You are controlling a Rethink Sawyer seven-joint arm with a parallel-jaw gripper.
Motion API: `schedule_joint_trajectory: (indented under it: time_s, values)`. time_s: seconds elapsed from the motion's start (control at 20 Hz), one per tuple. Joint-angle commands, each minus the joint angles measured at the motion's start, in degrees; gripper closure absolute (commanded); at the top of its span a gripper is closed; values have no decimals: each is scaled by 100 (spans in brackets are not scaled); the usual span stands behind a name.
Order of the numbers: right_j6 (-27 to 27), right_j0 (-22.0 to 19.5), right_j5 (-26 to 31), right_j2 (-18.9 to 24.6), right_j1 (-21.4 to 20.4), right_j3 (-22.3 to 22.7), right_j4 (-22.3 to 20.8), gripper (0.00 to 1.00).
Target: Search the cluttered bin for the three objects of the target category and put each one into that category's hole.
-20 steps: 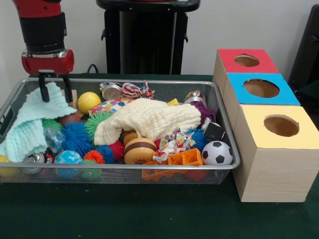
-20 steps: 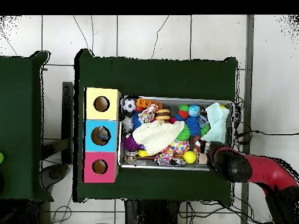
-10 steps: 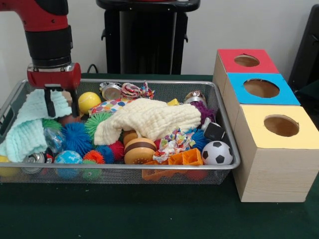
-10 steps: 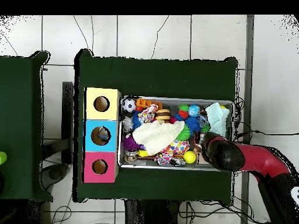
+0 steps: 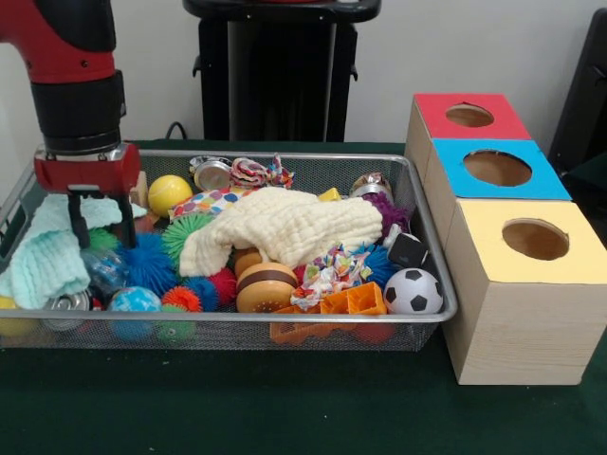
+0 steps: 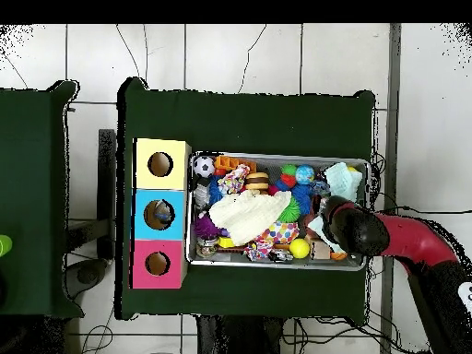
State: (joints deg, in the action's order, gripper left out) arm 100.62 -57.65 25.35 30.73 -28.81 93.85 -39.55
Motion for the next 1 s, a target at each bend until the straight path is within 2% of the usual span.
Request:
schedule_joint_trajectory:
  time_s: [0.05,1.0]
  values:
    - [-1046,26,660,411,603,-835,62,0]
    - [-1085,-137,526,561,853,-839,6,0]
